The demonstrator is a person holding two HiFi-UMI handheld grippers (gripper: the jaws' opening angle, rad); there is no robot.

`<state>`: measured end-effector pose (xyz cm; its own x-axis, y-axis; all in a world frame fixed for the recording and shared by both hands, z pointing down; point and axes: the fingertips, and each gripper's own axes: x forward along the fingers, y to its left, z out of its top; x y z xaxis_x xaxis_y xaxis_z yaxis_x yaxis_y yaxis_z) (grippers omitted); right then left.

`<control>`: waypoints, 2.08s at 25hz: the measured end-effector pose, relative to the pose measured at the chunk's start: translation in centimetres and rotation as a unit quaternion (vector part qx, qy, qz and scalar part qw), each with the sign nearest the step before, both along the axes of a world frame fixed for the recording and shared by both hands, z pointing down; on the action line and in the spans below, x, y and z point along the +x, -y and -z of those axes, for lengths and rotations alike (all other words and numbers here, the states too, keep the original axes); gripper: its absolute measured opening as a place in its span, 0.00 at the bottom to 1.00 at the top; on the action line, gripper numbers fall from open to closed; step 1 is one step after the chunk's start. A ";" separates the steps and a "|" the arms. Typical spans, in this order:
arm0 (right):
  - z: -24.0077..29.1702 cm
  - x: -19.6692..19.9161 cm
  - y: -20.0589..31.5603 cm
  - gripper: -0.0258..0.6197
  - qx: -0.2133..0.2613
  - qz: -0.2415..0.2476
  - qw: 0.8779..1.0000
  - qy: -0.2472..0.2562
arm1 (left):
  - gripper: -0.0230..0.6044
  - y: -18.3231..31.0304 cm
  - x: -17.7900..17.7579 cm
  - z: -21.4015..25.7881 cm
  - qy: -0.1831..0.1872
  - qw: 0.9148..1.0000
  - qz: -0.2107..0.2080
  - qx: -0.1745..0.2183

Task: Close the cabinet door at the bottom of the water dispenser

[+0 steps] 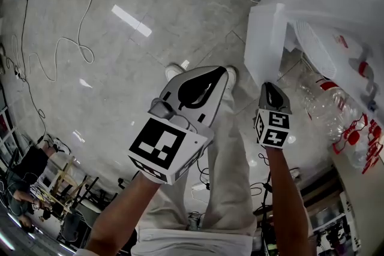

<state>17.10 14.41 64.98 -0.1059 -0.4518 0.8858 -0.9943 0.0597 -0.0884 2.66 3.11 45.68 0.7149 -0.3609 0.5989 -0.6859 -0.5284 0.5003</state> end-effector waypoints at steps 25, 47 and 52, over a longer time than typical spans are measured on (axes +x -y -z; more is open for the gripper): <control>-0.2 5.9 -0.5 0.15 -0.024 -0.007 0.996 -0.086 | 0.05 0.3 0.4 -0.2 -0.002 1.000 -0.009 -0.002; -0.2 13.0 0.8 0.16 -0.014 -0.045 0.988 -0.144 | 0.05 0.1 2.3 0.1 -0.005 1.000 -0.020 -0.004; -0.2 14.7 1.3 0.16 -0.007 -0.059 0.986 -0.153 | 0.05 -0.4 2.6 0.0 -0.005 1.000 -0.024 -0.014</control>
